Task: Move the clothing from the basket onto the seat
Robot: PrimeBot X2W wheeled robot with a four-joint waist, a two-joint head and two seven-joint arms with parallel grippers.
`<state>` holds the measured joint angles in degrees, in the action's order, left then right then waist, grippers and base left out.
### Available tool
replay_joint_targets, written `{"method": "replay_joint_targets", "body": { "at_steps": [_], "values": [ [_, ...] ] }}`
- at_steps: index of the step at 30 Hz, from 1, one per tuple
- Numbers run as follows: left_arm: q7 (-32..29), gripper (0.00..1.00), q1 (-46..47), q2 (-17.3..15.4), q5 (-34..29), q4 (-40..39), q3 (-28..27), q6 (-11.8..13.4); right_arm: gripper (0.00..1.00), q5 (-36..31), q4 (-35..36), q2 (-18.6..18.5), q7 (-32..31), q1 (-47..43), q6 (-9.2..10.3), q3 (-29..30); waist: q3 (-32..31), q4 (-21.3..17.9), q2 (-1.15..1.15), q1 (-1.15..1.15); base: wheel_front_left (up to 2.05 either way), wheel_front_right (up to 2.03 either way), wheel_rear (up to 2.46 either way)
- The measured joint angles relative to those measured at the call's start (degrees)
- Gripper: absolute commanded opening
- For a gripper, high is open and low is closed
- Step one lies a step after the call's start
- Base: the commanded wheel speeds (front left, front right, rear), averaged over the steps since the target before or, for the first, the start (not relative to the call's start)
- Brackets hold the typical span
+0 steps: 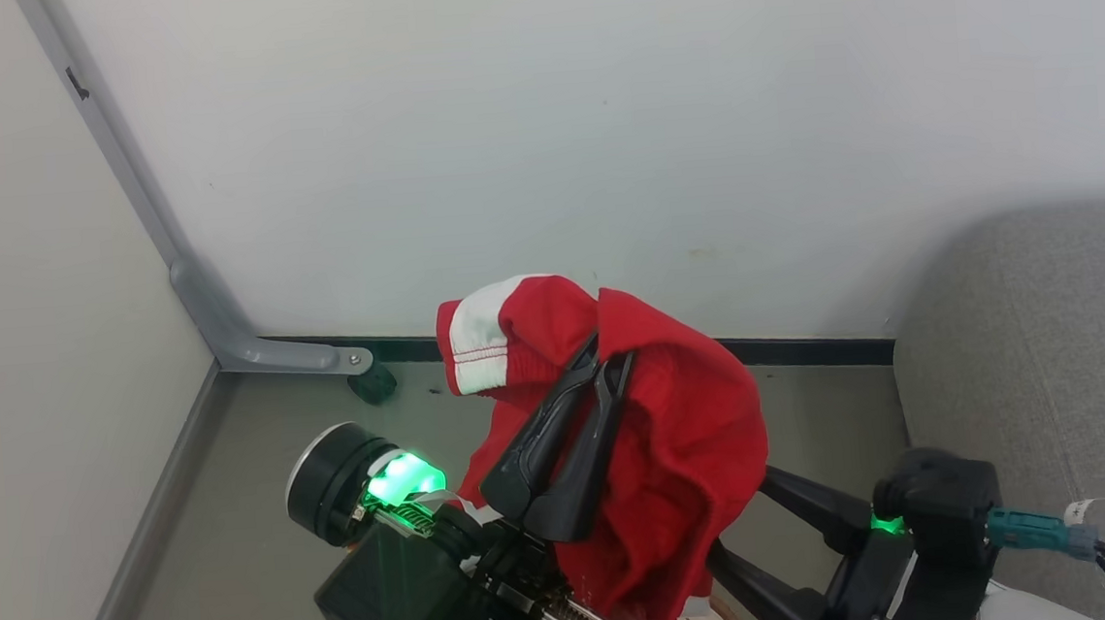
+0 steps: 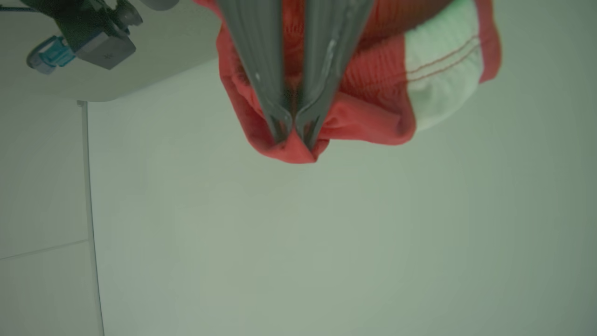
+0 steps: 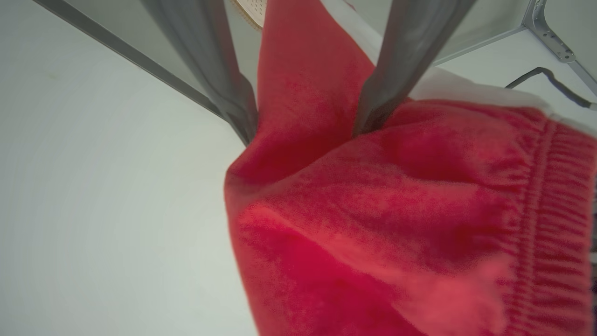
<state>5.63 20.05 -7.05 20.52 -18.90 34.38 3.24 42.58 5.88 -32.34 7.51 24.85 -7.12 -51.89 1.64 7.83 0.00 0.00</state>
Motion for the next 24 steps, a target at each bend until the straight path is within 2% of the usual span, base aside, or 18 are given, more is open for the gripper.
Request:
{"method": "replay_joint_targets", "body": {
  "at_steps": [6,7,8,9,16,24],
  "values": [
    [-0.08,0.00,0.00,-0.01,0.09,-0.14,0.41,-0.29,1.00,2.14,0.52,1.25,1.75,3.38,0.00,-4.79,0.02,0.37,0.00,0.00,0.00,0.00,0.00],
    [-0.19,0.00,0.00,0.00,0.09,-0.16,0.46,-0.30,0.79,2.52,0.51,1.38,2.09,3.89,0.00,-5.47,0.01,0.42,0.00,0.00,0.00,0.00,0.00],
    [-0.44,0.00,0.00,-0.01,0.09,-0.24,0.51,-0.30,0.37,2.85,0.47,1.57,2.31,4.21,0.00,-5.90,0.01,0.46,0.00,0.00,0.00,0.00,0.00],
    [-0.48,0.00,0.00,0.00,0.12,-0.29,0.56,-0.32,0.00,3.22,0.40,1.68,2.69,4.44,0.00,-6.50,0.01,0.50,0.00,0.00,0.00,0.00,0.00],
    [-0.51,0.00,-0.01,-0.02,0.60,-0.55,0.64,-0.77,0.00,5.44,-0.73,2.07,3.77,6.22,0.00,-9.87,0.04,0.58,0.00,0.00,0.00,0.00,0.00],
    [-0.51,0.00,-0.01,-0.07,0.66,-0.55,0.54,-0.77,0.00,7.14,-2.76,2.37,5.46,6.58,0.00,-10.09,-0.10,0.32,0.00,0.00,0.00,0.00,0.00]
  ]
}}
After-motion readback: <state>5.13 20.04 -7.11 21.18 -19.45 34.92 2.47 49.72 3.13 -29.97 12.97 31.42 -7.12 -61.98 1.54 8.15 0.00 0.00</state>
